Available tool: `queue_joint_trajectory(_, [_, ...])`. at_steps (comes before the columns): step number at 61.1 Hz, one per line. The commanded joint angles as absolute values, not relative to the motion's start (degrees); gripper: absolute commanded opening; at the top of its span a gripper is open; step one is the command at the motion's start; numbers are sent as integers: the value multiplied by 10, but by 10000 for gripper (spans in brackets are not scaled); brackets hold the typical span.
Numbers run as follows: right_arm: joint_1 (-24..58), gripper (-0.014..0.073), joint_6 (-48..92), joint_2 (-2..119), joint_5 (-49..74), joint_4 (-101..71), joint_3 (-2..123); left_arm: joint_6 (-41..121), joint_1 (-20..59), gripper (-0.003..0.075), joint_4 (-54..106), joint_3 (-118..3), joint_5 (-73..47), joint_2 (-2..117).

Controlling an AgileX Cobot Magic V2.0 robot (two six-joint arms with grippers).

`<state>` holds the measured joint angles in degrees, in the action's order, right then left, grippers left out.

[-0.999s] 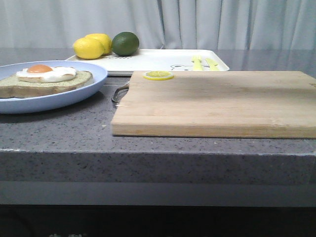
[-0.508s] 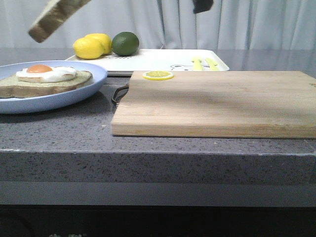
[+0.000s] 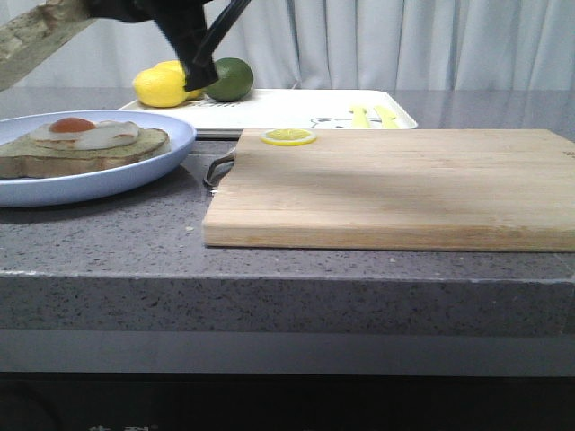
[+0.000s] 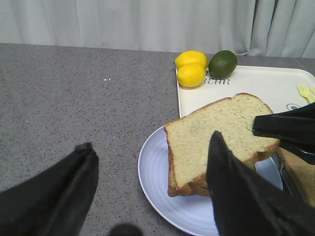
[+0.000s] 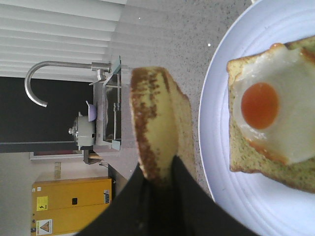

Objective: Place bread and move sandwich to tray
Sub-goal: 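Carry the bread slice with the right gripper over the egg toast, then lower the bread onto the egg and open the right gripper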

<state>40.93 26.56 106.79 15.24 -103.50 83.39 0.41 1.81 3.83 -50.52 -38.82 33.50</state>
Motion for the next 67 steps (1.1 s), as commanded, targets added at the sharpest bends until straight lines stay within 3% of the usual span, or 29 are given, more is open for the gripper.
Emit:
queue_joint_trajectory(1, [409, -37, 260, 1061, 156, -1105, 881, 0, 18, 472, 40, -521, -339, 341])
queue_joint_trajectory(31, [408, -22, 263, 1087, 102, -1102, 887, 0, 18, 472, 40, -521, -338, 341])
queue_joint_trajectory(50, [407, 238, 263, 1087, 122, -1085, 875, 0, 18, 472, 40, -521, -335, 341])
queue_joint_trajectory(67, [387, 363, 263, 1077, 171, -979, 875, 0, 18, 472, 37, -521, -335, 341])
